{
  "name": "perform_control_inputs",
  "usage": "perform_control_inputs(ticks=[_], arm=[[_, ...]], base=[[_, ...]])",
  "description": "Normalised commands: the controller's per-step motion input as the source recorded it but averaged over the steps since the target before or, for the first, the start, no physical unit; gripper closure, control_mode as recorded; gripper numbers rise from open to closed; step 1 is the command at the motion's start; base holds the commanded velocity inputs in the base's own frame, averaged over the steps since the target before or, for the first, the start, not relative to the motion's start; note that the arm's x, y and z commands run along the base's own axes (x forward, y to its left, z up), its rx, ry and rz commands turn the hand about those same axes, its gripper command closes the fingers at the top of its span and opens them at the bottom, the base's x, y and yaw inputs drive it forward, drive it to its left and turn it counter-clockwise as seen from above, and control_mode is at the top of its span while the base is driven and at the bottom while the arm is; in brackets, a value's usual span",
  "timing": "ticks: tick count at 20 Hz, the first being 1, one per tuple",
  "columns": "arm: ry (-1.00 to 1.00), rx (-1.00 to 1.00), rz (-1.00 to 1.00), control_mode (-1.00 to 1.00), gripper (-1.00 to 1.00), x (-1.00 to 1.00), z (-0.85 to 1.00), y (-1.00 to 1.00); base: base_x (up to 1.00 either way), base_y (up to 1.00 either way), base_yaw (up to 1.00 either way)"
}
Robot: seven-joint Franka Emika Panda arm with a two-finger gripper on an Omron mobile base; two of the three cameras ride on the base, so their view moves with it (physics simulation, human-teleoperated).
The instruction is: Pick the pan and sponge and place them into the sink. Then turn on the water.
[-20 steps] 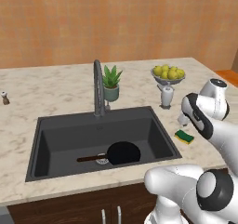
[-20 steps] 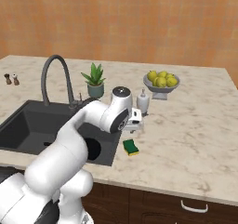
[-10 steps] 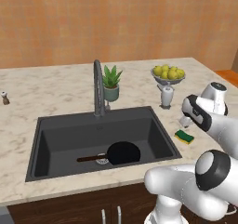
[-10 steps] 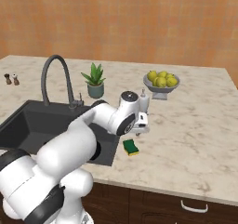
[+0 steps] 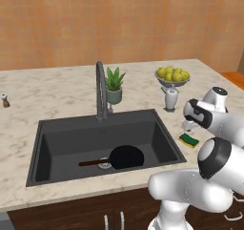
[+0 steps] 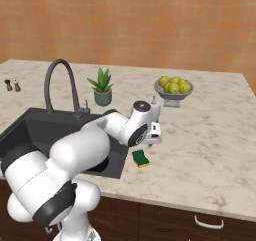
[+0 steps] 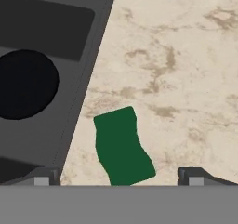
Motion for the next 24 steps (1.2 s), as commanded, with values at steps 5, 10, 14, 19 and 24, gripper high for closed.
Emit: perform_control_inputs(ticks=[5, 10, 14, 19, 24], arm=[[0.0, -0.03, 0.06, -1.0, -1.0, 0.01, -0.56, -0.02], [0.0, 0.0, 0.09, -1.0, -1.0, 0.0, -0.33, -0.03], [0.0, 0.0, 0.04, -1.0, -1.0, 0.0, -0.24, 0.0], [0.0, 0.0, 0.02, -1.0, -1.0, 0.0, -0.22, 0.0], [0.0, 0.0, 0.03, -1.0, -1.0, 0.0, -0.06, 0.0]], base=[[0.0, 0.0, 0.0], [0.0, 0.0, 0.0], [0.0, 0.0, 0.0], [0.0, 0.0, 0.0], [0.0, 0.0, 0.0]])
